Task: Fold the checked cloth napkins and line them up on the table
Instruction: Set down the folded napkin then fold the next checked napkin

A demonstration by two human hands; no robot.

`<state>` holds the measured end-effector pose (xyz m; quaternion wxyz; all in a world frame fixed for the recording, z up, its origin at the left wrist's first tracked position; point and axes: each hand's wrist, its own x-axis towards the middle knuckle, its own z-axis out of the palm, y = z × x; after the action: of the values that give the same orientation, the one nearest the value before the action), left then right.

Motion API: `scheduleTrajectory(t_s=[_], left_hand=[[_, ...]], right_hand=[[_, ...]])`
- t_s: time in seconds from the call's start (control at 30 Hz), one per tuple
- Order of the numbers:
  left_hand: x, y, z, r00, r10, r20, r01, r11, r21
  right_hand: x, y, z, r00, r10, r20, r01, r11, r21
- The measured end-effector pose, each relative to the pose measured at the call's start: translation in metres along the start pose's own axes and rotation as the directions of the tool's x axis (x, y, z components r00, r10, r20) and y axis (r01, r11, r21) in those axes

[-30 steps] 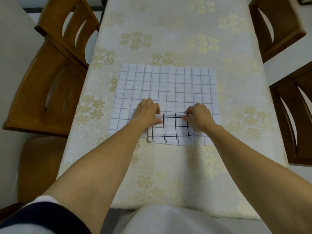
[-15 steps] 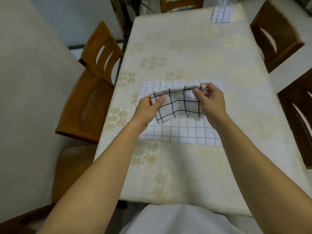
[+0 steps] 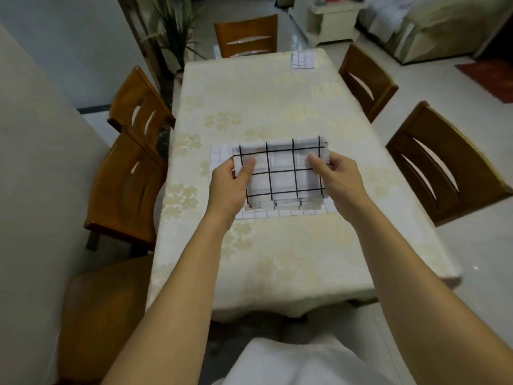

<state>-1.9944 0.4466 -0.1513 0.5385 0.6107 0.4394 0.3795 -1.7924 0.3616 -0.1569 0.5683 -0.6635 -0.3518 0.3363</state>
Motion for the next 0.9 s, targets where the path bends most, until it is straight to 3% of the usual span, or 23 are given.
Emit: scheduleTrajectory(t_s=[0.23, 0.4, 0.47, 0.63, 0.9], left_hand=[[-0.055, -0.001, 0.038, 0.973, -0.11, 0.203, 0.15, 0.97, -0.193], [-0.083, 0.013, 0.073, 0.908, -0.156, 0.388, 0.221, 0.966, -0.13], [-0.091, 0.021, 0.087, 0.889, -0.142, 0.436, 0.198, 0.977, -0.086], [-0.104, 0.034, 0.137, 0.85, -0.027, 0.527, -0.035, 0.993, 0.108], [-0.133, 0.052, 0.27, 0.795, -0.068, 0.603, -0.022, 0.99, 0.14]], right_hand=[[-0.083, 0.006, -0.04, 0.984, 0.033, -0.177, -0.048, 0.996, -0.077], [-0.118, -0.002, -0.086, 0.947, 0.02, -0.322, -0.04, 0.998, -0.056], [-0.127, -0.003, -0.101, 0.929, 0.012, -0.369, -0.027, 0.999, -0.034], [-0.146, 0.01, -0.148, 0.897, 0.009, -0.443, -0.037, 0.998, -0.054], [-0.161, 0.041, -0.278, 0.831, 0.004, -0.556, -0.067, 0.993, -0.094]])
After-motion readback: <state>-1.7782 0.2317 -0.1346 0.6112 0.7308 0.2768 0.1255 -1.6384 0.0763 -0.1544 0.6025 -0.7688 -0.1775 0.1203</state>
